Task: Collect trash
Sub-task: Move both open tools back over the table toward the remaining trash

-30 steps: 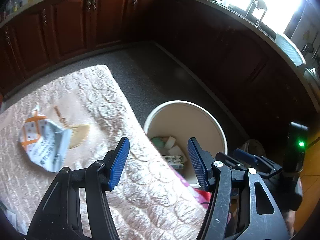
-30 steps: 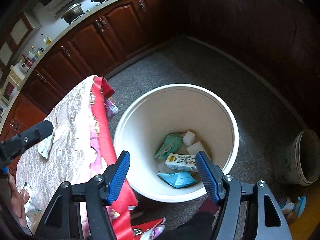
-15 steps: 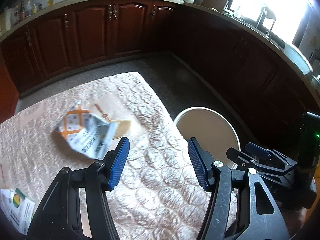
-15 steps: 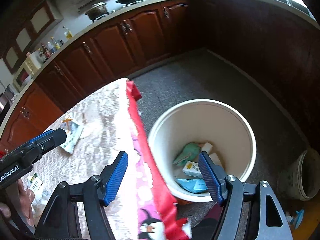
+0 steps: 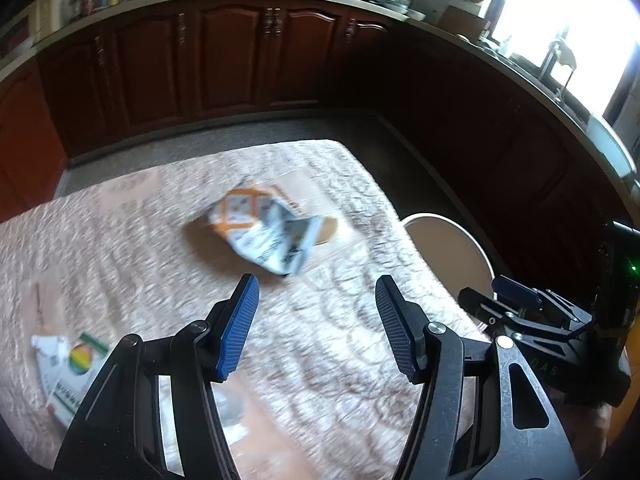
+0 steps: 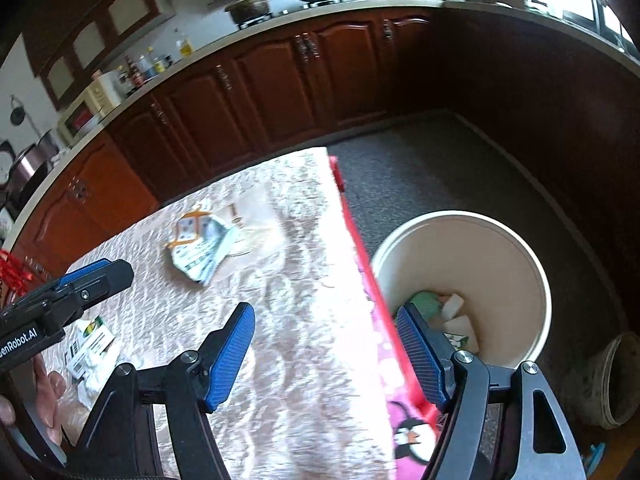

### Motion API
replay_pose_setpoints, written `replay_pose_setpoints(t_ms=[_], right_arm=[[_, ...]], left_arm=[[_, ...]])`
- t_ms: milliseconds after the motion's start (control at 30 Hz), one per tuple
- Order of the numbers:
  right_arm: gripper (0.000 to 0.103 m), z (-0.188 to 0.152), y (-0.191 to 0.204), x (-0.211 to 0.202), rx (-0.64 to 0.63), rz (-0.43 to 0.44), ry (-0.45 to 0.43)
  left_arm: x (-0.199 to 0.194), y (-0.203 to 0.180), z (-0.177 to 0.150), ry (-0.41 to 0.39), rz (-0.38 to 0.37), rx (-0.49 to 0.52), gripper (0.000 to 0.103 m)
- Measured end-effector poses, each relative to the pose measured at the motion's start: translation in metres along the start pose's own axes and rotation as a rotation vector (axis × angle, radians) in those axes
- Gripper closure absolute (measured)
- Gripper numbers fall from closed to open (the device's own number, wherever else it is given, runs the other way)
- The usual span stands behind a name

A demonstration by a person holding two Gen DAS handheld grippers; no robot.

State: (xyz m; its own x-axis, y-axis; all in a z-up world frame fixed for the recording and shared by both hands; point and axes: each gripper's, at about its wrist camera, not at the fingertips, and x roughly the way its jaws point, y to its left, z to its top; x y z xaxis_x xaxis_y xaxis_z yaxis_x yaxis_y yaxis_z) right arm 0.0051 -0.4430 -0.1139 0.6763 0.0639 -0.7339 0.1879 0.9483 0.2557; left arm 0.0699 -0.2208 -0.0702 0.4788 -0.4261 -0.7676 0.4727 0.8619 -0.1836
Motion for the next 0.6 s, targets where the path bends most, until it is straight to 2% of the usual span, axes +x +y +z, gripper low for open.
replay_pose_setpoints(t_ms=[433, 600], right_arm=[[0.03, -0.017, 0.072, 0.009, -0.125, 0.107, 0.052], [0.03, -0.029, 0.109, 0.017, -0.181, 0.184, 0.103]], left_arm=[[-0.053, 0.121, -0.034, 0.021, 0.12, -0.115, 0.04], [-0.074, 0.165, -0.052, 0.024, 0.161, -0.182, 0.04]])
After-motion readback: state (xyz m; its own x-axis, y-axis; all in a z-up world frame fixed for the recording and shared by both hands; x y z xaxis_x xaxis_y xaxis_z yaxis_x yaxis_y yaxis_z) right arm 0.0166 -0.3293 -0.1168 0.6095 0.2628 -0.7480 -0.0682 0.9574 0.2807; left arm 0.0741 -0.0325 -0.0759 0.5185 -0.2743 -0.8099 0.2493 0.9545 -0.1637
